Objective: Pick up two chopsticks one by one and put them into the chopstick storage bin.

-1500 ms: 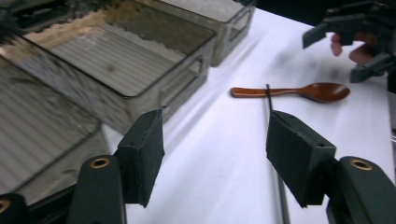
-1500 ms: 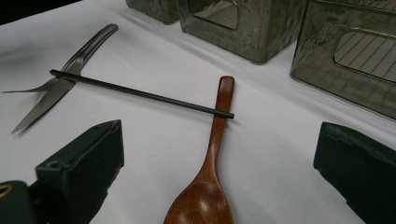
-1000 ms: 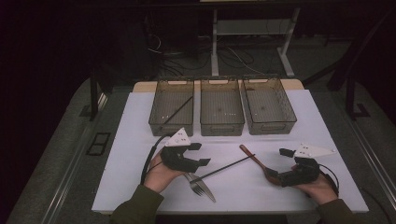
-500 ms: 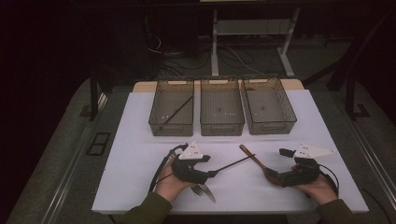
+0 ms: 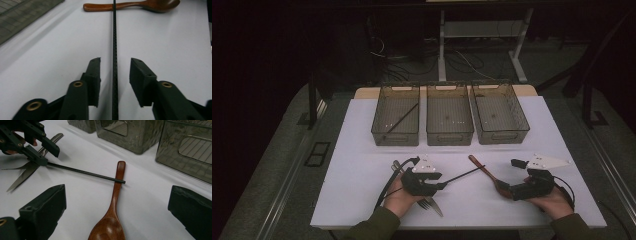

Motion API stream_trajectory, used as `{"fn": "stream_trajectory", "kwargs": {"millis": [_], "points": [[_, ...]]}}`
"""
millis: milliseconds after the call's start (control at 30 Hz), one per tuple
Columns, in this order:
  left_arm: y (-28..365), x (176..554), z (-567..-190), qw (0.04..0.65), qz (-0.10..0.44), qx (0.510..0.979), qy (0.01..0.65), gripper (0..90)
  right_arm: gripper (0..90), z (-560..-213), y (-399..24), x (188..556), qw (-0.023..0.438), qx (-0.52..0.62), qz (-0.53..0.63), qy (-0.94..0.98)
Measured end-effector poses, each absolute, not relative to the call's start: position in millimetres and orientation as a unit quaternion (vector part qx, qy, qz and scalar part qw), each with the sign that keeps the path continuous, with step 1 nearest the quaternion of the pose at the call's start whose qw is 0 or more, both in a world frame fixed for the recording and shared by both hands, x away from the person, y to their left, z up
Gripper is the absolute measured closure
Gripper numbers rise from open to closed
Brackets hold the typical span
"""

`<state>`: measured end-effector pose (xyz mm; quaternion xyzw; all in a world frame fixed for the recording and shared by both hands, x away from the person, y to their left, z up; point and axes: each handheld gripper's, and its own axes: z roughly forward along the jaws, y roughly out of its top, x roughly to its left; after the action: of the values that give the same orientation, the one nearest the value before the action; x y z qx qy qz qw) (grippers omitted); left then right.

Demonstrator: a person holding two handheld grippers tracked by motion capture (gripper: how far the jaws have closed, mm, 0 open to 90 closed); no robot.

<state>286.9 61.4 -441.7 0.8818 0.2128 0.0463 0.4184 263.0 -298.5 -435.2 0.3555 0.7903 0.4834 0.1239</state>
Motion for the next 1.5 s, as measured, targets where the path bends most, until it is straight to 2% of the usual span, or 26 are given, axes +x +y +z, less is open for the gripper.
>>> {"fn": "stream_trajectory", "kwargs": {"millis": [333, 667, 767, 1500], "points": [[60.8, 288.6, -447.4, 0.405, 0.023, 0.887, 0.220, 72.3, 1.2, -434.6, -298.9, 262.8, 0.123, 0.355, 0.483, 0.791], [60.0, 289.4, -450.1, 0.391, 0.024, 0.894, 0.216, 78.4, 1.2, -434.6, -299.5, 263.2, 0.125, 0.356, 0.485, 0.789], [60.1, 289.3, -450.0, 0.389, 0.025, 0.896, 0.216, 83.1, 1.2, -434.5, -299.4, 263.0, 0.125, 0.355, 0.485, 0.790], [63.8, 289.9, -441.5, 0.396, 0.024, 0.891, 0.219, 84.8, 1.2, -433.7, -300.6, 263.0, 0.125, 0.354, 0.487, 0.789]]}}
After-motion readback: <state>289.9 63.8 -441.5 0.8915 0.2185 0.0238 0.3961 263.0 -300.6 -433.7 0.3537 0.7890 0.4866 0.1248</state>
